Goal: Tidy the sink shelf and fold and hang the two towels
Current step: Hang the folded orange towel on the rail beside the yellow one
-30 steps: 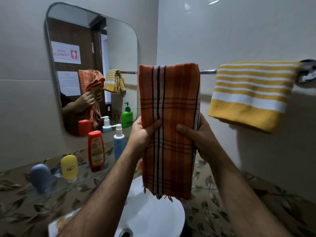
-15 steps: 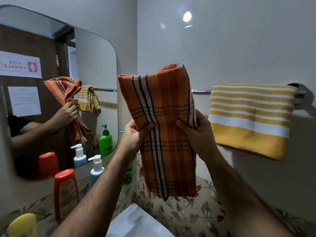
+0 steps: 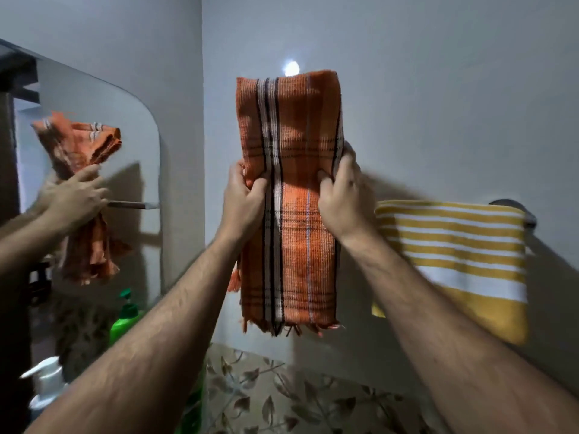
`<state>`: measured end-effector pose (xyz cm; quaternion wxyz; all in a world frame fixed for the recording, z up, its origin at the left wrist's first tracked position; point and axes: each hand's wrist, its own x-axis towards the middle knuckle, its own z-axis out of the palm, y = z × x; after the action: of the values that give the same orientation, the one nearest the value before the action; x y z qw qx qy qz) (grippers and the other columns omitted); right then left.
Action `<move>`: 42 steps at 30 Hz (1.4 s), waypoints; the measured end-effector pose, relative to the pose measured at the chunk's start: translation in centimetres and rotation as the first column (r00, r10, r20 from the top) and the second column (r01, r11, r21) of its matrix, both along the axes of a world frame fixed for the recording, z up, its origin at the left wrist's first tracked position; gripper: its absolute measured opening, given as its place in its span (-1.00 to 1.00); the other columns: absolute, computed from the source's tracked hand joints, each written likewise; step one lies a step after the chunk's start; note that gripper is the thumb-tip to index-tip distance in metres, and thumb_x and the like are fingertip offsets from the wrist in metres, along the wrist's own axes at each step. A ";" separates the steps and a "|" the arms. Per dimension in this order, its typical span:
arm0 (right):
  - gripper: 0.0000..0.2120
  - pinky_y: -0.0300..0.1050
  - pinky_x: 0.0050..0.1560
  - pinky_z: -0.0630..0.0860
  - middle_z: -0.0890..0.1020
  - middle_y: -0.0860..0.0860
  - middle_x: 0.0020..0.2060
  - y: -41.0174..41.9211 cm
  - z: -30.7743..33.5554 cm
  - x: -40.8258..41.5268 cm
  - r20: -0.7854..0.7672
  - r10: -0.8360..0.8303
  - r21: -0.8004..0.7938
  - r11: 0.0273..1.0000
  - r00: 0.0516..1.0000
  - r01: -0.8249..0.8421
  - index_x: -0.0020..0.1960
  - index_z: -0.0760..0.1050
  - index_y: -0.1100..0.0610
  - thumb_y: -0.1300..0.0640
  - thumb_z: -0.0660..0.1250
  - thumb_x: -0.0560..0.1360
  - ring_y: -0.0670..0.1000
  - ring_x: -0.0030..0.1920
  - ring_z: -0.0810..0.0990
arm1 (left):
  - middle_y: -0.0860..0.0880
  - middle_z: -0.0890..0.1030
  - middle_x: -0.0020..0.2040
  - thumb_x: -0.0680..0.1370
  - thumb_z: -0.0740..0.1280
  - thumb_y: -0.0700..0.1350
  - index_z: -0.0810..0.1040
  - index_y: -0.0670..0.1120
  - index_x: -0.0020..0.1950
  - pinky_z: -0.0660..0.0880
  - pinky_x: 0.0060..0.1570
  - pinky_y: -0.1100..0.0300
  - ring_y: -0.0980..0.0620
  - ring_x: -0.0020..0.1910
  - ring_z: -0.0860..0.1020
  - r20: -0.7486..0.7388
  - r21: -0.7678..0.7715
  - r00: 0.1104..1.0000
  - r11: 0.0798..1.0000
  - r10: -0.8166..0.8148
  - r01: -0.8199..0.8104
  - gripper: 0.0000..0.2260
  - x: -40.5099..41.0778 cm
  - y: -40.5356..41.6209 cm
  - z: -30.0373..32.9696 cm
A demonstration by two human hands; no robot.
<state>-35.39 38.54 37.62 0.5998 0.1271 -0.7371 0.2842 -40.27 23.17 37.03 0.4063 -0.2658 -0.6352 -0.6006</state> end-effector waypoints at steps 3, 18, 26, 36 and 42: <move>-0.39 0.06 0.15 0.41 0.41 0.25 0.41 0.1 0.9 -1.4 0.165 -0.169 0.074 0.984 0.972 0.159 0.57 0.00 0.26 0.15 0.17 0.62 0.28 0.27 0.50 | 0.04 0.56 0.00 0.57 0.26 -0.13 0.38 -0.11 0.28 0.38 -0.11 0.26 0.01 0.02 0.54 0.014 -0.089 0.991 0.987 0.133 -0.131 -0.72 -1.9 0.9 0.6; -0.83 0.06 -0.04 0.44 0.60 0.07 -0.10 0.9 -0.4 -4.9 -0.177 -0.455 0.439 0.757 0.872 0.484 -0.10 0.65 0.13 0.24 0.28 0.51 0.14 -0.03 0.50 | -0.04 0.53 -0.15 0.44 0.49 0.03 0.61 -0.06 -0.13 0.34 -0.21 0.14 -0.08 -0.13 0.51 -0.284 -0.325 0.798 0.730 0.531 -0.601 -0.81 -5.8 -0.1 0.3; -0.34 0.02 0.02 0.50 0.65 0.07 -0.03 2.0 -0.1 -3.6 0.174 -0.484 0.608 0.738 0.858 0.293 0.04 0.62 0.07 -0.39 -0.05 0.53 0.13 0.03 0.59 | -0.13 0.64 -0.20 0.63 0.07 0.23 0.62 -0.09 -0.17 0.43 -0.10 0.02 -0.20 -0.09 0.59 -0.190 -0.613 0.831 0.598 0.524 -0.517 -0.50 -5.8 -0.7 0.5; -0.48 -0.23 -0.32 0.48 0.71 -0.07 -0.20 1.8 4.0 -3.5 0.902 -0.164 0.246 0.956 0.399 -0.162 -0.03 0.61 0.00 -0.40 0.43 0.27 -0.07 -0.23 0.67 | -0.11 0.57 0.28 0.50 -0.27 0.44 0.53 0.01 0.31 0.35 0.31 -0.07 -0.15 0.28 0.49 0.043 -0.808 0.895 0.542 0.444 -0.231 -0.20 -7.1 -1.1 0.9; -0.44 -0.19 -0.37 0.34 0.61 -0.01 -0.44 2.1 5.0 -3.6 0.980 -0.087 0.109 0.988 0.180 -0.114 -0.15 0.55 0.09 -0.44 0.31 0.35 -0.04 -0.39 0.53 | -0.22 0.55 0.28 0.49 -0.28 0.45 0.61 -0.11 0.21 0.34 0.31 -0.03 -0.21 0.28 0.47 0.108 -0.811 0.894 0.559 0.434 -0.174 -0.10 -7.2 -0.9 1.5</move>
<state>-39.01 40.68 42.63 -0.0261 -0.0312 -0.9684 0.2461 -47.45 22.31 38.52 0.2476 -0.2076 -0.9217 -0.2147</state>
